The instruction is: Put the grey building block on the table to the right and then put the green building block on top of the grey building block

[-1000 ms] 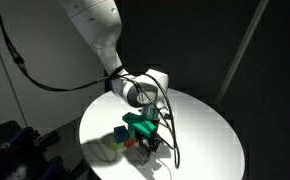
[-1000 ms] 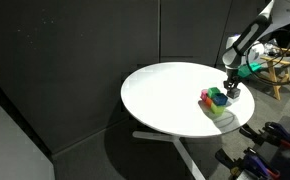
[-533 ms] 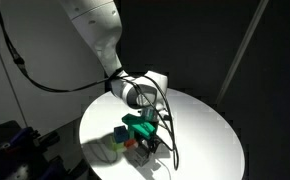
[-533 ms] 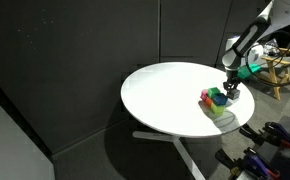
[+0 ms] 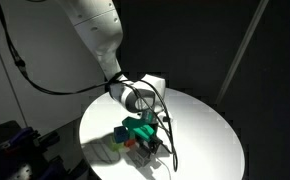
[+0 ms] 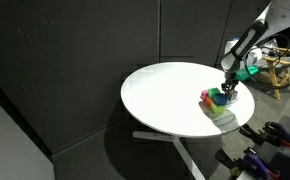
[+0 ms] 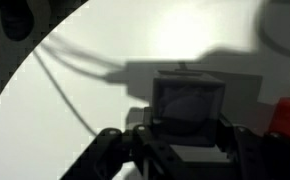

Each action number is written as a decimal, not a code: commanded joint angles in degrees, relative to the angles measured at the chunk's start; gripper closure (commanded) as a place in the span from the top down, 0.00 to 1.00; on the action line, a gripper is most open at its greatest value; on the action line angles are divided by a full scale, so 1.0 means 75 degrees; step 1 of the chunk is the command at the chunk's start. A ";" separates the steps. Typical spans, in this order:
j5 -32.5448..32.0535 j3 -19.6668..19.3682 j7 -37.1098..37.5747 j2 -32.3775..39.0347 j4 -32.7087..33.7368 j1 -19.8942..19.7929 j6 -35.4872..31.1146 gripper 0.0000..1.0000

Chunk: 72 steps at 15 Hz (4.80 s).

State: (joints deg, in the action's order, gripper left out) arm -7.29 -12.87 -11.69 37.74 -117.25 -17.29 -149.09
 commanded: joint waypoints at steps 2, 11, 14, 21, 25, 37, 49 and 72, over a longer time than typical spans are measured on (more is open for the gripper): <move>0.0104 0.0179 -0.0115 0.0241 0.0230 -0.0209 -0.0032 0.32; 0.0140 0.0397 -0.0283 0.0286 0.0219 -0.0425 0.0200 0.99; 0.0096 0.0432 -0.0411 -0.0028 -0.0072 -0.0409 0.0141 1.00; 0.0095 0.0480 -0.0636 -0.0708 -0.0348 -0.0377 0.0493 1.00; 0.0053 0.0407 -0.0536 -0.1086 -0.0416 -0.0237 0.0971 1.00; -0.0064 -0.0003 0.1876 -0.1900 -0.0873 0.0862 0.1027 1.00; 0.0655 0.0032 0.2835 -0.1868 -0.1036 0.0898 0.0553 1.00; 0.1553 0.0445 0.2708 -0.1712 -0.1008 0.0915 -0.0021 1.00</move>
State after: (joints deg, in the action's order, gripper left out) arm 2.14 -10.59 9.66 25.00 -126.02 -9.70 -152.36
